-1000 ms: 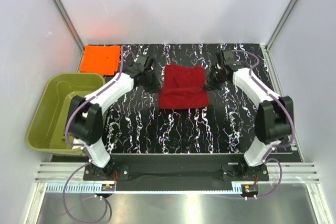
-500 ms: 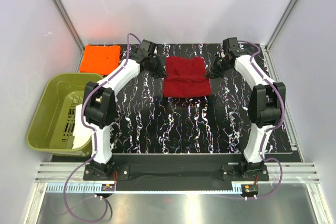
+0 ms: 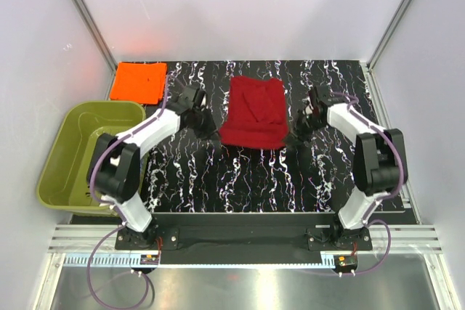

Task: Fold and stack the t-shirts
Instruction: Fold the tshirt

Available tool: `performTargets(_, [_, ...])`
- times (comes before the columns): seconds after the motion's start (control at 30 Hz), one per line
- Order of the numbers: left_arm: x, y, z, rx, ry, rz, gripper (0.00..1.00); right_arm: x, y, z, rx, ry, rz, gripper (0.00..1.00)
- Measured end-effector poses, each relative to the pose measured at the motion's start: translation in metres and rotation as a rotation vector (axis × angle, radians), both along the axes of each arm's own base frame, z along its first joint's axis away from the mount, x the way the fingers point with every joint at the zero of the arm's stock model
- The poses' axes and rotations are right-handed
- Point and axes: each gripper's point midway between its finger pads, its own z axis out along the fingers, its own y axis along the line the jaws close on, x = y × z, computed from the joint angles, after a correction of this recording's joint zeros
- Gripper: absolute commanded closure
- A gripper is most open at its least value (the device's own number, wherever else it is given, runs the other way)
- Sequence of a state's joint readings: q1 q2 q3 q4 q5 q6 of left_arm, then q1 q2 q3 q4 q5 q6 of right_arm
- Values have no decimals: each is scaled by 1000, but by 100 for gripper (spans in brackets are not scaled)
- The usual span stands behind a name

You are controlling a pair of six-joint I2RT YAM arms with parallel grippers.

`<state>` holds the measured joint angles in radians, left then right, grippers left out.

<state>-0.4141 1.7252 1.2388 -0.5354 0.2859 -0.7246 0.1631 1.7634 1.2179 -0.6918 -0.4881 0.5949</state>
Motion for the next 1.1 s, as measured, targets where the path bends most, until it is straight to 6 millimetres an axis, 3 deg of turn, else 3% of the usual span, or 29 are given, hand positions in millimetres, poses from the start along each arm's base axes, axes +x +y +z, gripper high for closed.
performTargets(0.17, [-56, 20, -11, 25, 37, -44, 100, -71, 13, -5, 28, 54, 43, 91])
performTargets(0.33, [-91, 38, -29, 66, 91, -62, 100, -141, 44, -28, 71, 136, 92, 91])
performTargets(0.43, [-109, 48, -41, 97, 137, -71, 100, -166, 54, -44, 82, 200, 86, 91])
performTargets(0.57, [-117, 62, -50, 162, 155, -83, 99, -173, 72, -48, 109, 210, 90, 91])
performTargets(0.83, [-103, 111, -52, 360, 138, -88, 95, -181, 131, -56, 154, 225, 199, 81])
performTargets(0.9, [-90, 121, -49, 413, 132, -97, 90, -178, 147, -53, 168, 219, 230, 70])
performTargets(0.93, [-81, 126, -48, 442, 124, -100, 74, -176, 153, -52, 174, 213, 246, 66])
performTargets(0.97, [-71, 133, -47, 480, 110, -102, 63, -174, 159, -49, 178, 204, 260, 54])
performTargets(1.1, [-52, 162, -38, 605, 91, -65, 46, -173, 168, -37, 180, 184, 327, 27])
